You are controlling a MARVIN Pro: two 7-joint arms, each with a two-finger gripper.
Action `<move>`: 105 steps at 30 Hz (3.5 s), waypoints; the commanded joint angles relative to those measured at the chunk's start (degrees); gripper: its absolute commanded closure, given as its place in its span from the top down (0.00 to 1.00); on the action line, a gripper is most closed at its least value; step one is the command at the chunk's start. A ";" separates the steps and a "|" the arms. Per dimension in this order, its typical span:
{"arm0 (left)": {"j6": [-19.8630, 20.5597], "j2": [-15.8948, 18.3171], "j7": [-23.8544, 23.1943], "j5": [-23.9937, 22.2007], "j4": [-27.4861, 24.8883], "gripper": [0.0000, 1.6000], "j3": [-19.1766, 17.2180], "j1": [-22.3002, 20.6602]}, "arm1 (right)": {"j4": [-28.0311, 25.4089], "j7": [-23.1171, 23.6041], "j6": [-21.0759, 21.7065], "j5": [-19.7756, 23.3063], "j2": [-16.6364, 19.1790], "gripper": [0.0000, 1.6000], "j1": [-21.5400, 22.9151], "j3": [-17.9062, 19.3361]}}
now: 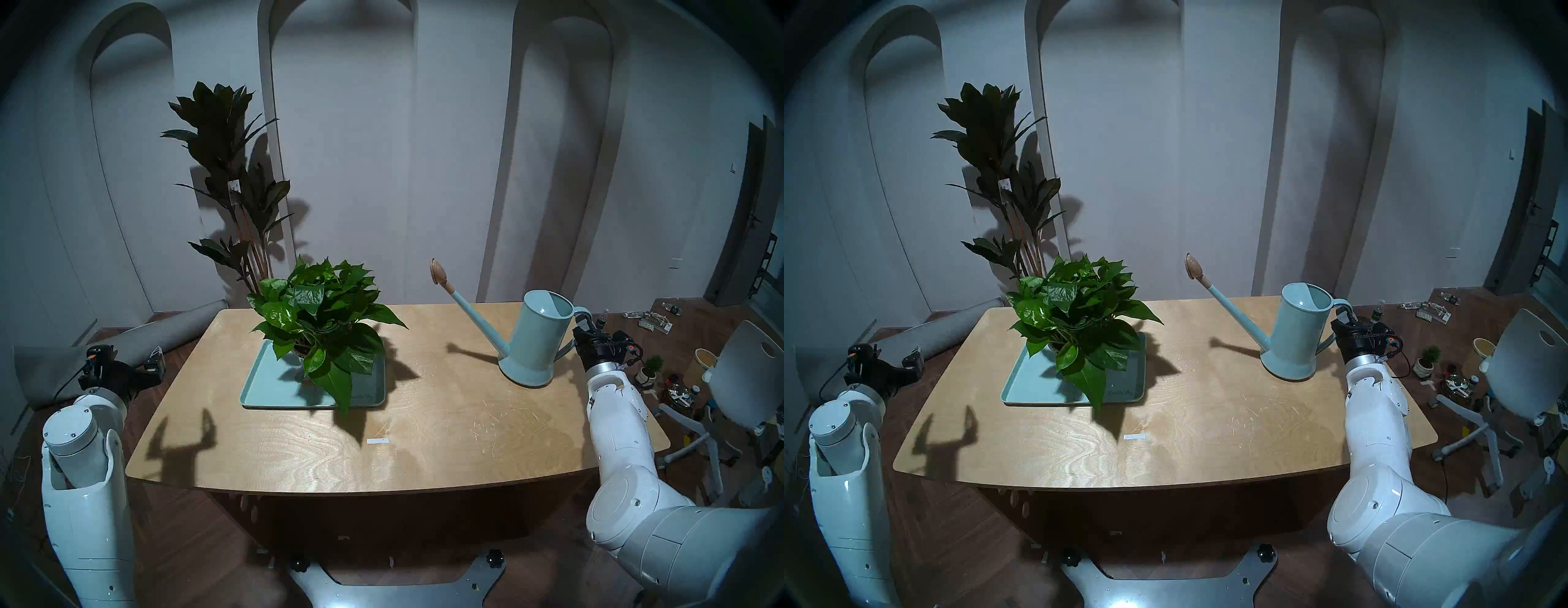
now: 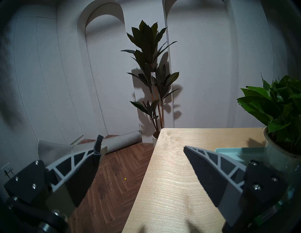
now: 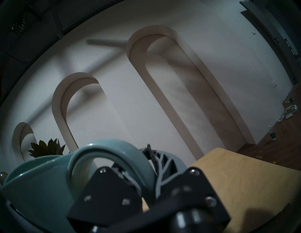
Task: Pick up the watering can and pour water into the potted plant, then put the can down
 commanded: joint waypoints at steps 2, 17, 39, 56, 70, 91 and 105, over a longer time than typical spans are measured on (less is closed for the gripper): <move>-0.17 0.30 -0.14 0.00 -1.19 1.00 -0.02 -0.22 | 1.92 3.01 -3.17 1.10 2.91 0.00 3.22 0.74; -0.14 0.29 -0.15 0.00 -1.26 1.00 -0.03 -0.19 | 9.60 5.18 -7.02 -0.02 5.90 0.00 4.58 0.65; -0.19 0.30 -0.13 0.00 -1.14 1.00 -0.01 -0.25 | 5.87 2.67 -11.00 -8.29 5.80 0.00 7.59 -6.52; -0.12 0.29 -0.15 0.00 -1.29 1.00 -0.03 -0.17 | -2.83 -4.05 -6.89 -10.98 1.36 0.00 0.72 -6.63; -0.13 0.29 -0.15 0.00 -1.28 1.00 -0.03 -0.17 | -7.17 -4.90 -5.30 -10.88 0.12 0.00 -1.99 -5.60; -0.12 0.29 -0.15 0.00 -1.29 1.00 -0.03 -0.17 | -10.99 -12.25 -0.45 -14.34 -0.53 1.00 -3.93 -6.10; -0.13 0.29 -0.15 0.00 -1.27 1.00 -0.03 -0.18 | -18.53 -14.84 2.47 -15.88 -3.46 1.00 -11.80 -3.70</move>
